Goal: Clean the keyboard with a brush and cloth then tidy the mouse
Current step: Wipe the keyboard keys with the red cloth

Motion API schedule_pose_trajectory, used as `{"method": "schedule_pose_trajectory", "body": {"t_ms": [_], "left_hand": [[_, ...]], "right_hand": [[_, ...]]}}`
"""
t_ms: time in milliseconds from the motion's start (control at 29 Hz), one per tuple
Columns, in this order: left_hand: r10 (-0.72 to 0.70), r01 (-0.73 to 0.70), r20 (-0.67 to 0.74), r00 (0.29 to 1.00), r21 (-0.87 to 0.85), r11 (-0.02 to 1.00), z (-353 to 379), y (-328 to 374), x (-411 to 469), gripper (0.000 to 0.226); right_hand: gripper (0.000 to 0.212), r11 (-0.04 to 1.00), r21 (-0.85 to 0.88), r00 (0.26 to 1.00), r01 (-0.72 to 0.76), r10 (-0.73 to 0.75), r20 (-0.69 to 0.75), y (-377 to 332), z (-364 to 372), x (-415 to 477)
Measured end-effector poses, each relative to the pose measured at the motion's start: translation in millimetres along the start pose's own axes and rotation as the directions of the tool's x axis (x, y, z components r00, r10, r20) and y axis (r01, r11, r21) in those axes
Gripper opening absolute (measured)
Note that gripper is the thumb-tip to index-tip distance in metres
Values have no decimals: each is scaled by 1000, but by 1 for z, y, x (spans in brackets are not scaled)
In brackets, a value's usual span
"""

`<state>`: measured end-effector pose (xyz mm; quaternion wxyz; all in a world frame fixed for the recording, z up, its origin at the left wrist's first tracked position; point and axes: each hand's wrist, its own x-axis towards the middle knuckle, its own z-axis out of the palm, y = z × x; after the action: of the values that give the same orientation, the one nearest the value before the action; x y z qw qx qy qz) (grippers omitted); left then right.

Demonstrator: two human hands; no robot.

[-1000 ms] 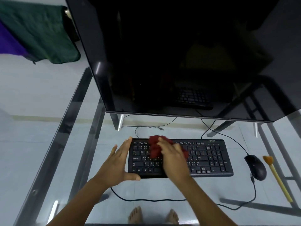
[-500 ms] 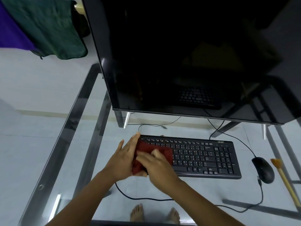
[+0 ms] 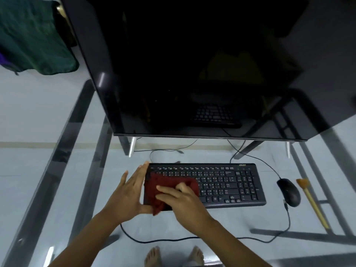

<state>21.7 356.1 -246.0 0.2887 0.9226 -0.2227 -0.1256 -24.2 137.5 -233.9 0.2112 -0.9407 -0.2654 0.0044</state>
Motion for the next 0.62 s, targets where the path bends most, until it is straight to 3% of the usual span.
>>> {"method": "schedule_pose_trajectory", "body": {"t_ms": [241,345,483,621], "left_hand": [[-20,20,48,999,-6,1000,-2,4,8,149],[2,-3,53,999,26,1000,0,2,10,152],[-29,26,87,996,34,999,-2,2,10,153],[-40,42,106,993,-9,999,-4,6,10,149]], "right_hand": [[52,995,-13,987,-104,101,-123,13,-3,-37],[46,997,11,994,-74,75,-86,-8,6,-19],[53,997,-81,1000,20,-20,1,3,-4,-25],[53,995,-97,998,-30,24,-61,18,-8,-41]]}}
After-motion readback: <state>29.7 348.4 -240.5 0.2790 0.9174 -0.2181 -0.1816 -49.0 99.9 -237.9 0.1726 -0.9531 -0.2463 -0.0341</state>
